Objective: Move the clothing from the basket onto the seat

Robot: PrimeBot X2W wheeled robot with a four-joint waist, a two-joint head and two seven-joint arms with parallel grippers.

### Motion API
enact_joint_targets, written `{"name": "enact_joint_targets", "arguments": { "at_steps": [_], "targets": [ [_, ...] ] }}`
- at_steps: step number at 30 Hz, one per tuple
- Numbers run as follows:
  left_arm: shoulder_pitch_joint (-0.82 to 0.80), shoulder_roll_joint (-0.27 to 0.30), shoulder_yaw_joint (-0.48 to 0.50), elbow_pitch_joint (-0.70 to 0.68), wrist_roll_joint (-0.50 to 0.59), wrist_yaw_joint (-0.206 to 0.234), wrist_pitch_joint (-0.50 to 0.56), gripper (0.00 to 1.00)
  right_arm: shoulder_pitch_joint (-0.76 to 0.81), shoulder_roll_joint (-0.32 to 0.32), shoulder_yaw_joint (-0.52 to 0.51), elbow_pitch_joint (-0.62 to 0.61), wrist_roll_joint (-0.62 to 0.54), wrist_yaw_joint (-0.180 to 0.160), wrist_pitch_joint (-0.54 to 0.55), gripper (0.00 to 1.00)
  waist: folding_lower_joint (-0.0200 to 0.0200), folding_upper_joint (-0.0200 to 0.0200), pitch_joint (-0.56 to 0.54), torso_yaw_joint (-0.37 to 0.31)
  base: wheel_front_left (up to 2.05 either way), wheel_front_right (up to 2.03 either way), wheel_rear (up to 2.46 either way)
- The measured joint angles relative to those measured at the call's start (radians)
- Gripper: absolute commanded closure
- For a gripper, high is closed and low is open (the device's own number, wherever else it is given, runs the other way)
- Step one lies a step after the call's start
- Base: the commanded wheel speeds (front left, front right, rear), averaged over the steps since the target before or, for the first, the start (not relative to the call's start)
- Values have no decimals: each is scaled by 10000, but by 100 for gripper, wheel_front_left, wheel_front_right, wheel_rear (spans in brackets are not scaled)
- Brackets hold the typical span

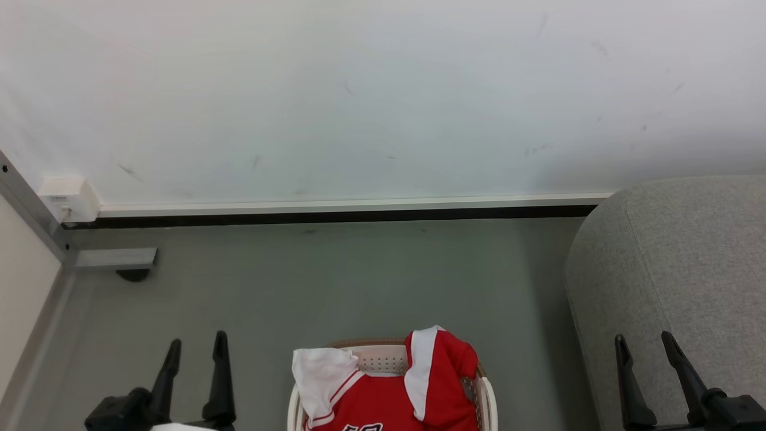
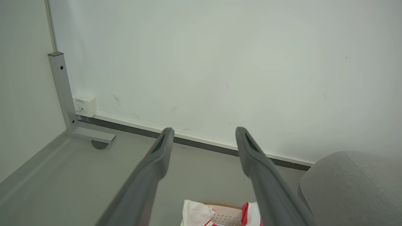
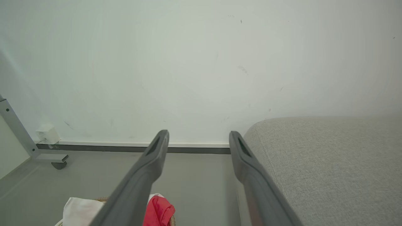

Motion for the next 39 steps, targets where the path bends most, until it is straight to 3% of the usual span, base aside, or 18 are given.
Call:
{"name": "enact_joint_targets", "arguments": {
  "at_steps": [28,39],
  "targets": [
    [175,21,138,259,2226,-192,-556,0,276,-35,-161,433,-1361,2,-527,0,0,0,25,2,0,0,0],
    [-67,29,15,297,2414,-337,-581,0,-85,-46,75,228,-1289,2,-554,0,0,0,571,-410,0,0,0]
  ]
}}
